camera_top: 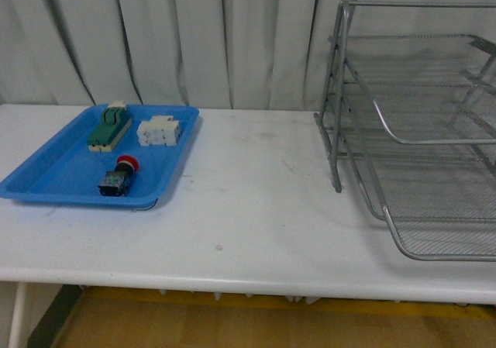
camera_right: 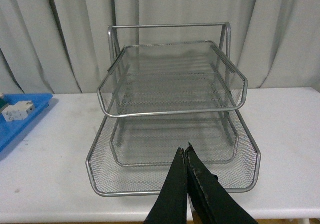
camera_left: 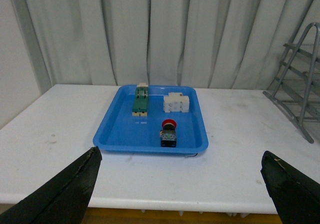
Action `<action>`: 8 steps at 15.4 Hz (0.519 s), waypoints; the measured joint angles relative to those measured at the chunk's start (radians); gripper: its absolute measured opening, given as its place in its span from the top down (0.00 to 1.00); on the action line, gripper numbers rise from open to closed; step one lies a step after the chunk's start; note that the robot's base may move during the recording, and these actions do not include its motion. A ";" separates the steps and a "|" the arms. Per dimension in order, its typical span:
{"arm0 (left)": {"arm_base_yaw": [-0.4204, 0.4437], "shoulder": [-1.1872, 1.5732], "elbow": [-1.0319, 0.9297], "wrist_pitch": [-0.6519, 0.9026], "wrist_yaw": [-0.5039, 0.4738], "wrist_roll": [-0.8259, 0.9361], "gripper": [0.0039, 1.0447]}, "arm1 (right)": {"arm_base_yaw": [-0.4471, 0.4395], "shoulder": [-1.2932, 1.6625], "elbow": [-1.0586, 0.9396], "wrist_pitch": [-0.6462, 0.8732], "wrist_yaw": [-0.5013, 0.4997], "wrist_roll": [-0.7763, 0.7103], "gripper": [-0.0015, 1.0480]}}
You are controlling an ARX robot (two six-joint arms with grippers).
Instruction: Place button on rack with both arms
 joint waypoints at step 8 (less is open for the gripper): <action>0.000 0.000 0.000 0.000 0.000 0.000 0.06 | 0.000 -0.228 -0.035 -0.193 0.000 -0.003 0.98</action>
